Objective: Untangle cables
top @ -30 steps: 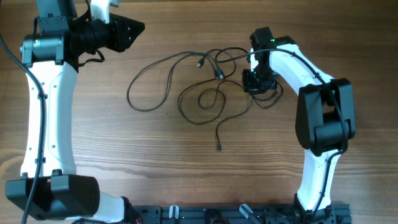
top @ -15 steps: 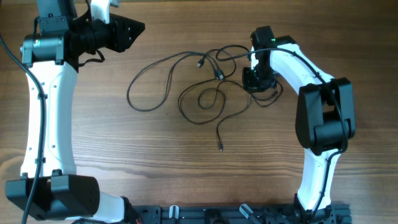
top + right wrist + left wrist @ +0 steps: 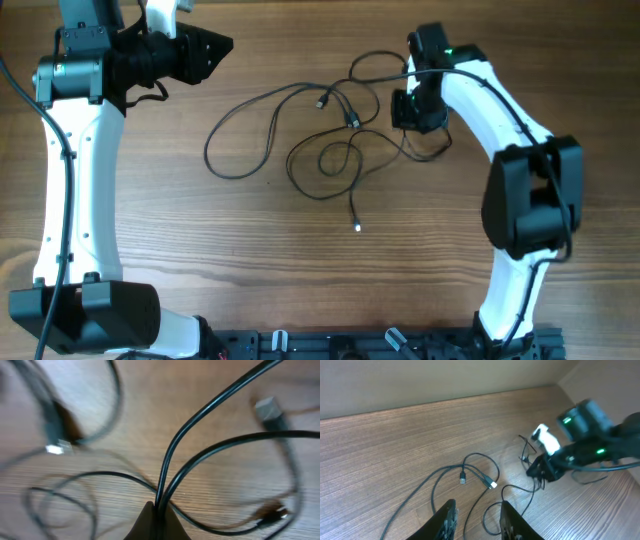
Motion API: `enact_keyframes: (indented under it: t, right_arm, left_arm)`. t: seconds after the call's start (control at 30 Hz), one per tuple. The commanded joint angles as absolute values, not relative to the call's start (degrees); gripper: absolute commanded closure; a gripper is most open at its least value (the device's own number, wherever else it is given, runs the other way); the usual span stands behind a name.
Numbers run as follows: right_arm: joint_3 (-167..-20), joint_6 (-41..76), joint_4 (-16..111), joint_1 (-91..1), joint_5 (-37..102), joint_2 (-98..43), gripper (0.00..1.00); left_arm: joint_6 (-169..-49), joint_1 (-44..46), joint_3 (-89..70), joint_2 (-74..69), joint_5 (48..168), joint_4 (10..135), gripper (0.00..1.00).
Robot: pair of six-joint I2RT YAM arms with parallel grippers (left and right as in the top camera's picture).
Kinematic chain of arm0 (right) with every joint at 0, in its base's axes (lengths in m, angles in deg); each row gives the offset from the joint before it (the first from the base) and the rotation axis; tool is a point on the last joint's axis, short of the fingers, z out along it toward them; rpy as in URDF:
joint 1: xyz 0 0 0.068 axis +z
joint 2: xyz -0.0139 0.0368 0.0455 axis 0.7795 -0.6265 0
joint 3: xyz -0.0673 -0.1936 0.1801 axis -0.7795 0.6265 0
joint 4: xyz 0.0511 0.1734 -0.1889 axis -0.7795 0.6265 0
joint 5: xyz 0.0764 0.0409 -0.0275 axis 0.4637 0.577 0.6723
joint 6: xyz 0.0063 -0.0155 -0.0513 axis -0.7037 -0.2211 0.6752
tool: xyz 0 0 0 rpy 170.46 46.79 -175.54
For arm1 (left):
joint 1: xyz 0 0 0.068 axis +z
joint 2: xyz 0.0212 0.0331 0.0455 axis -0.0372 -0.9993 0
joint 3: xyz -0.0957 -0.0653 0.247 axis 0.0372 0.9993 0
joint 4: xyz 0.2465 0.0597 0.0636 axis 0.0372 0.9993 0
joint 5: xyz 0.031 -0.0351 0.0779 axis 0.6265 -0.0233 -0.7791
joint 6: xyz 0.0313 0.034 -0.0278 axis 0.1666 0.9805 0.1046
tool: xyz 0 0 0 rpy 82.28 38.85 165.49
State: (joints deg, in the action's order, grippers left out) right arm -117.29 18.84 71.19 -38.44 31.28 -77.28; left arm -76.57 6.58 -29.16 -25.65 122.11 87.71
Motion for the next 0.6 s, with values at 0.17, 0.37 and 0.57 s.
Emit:
enact_keyframes:
  t: [0.17, 0.37, 0.57]
  right_arm:
    - [-135.43, 16.33, 78.88, -38.41, 32.46, -69.85, 0.95]
    - [-150.27, 16.22, 84.79, -38.41, 32.43, -69.26, 0.95]
    - [-160.77, 15.13, 88.17, -38.41, 27.93, -69.22, 0.96]
  left_arm:
    - [-76.04, 6.36, -29.05, -26.09, 122.98, 87.60, 0.66]
    - [-76.06, 6.36, -29.05, -26.09, 122.98, 87.60, 0.66]
    - [-76.06, 6.36, -29.05, -26.09, 123.00, 87.78, 0.66]
